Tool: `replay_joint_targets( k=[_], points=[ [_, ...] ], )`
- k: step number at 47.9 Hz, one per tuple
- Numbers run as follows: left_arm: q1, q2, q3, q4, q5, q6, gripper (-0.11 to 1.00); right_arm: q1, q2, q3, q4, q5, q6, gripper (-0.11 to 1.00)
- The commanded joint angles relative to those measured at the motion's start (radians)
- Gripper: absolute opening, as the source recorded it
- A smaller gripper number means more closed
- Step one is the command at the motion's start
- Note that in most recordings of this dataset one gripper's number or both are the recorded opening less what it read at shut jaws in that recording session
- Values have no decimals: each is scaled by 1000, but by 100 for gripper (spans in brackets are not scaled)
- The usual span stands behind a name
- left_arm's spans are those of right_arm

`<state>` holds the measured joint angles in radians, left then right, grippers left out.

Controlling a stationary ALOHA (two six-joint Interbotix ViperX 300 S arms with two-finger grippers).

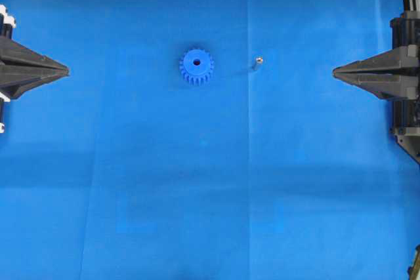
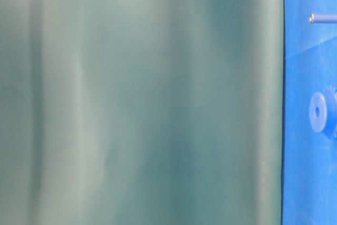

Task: Insert the shaft placed at a random location into the center hole of the small gear at another random location.
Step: 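Move the right gripper left toward the upright silver shaft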

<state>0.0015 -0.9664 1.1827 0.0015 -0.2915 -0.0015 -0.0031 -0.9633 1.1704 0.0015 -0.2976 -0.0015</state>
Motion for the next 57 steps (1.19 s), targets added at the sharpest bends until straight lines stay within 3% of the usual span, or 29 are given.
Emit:
replay_joint_targets(
  k=[1, 11, 31, 37, 49, 57],
  points=[
    [-6, -3, -12, 2, -5, 0, 0, 2, 5, -15, 0, 3, -6, 0],
    [-5, -28, -11, 2, 0, 3, 0, -8, 25, -20, 0, 38, -8, -6],
    [5, -40, -5, 2, 14, 3, 0, -152, 199, 3, 17, -54, 5, -3],
    [8, -40, 0, 2, 14, 3, 0, -176, 313, 6, 37, -127, 6, 13],
    [9, -41, 6, 2, 14, -2, 0, -196, 569, 6, 80, -281, 6, 83],
    [17, -41, 6, 2, 18, -2, 0, -216, 721, -3, 133, -388, 6, 74]
  ],
)
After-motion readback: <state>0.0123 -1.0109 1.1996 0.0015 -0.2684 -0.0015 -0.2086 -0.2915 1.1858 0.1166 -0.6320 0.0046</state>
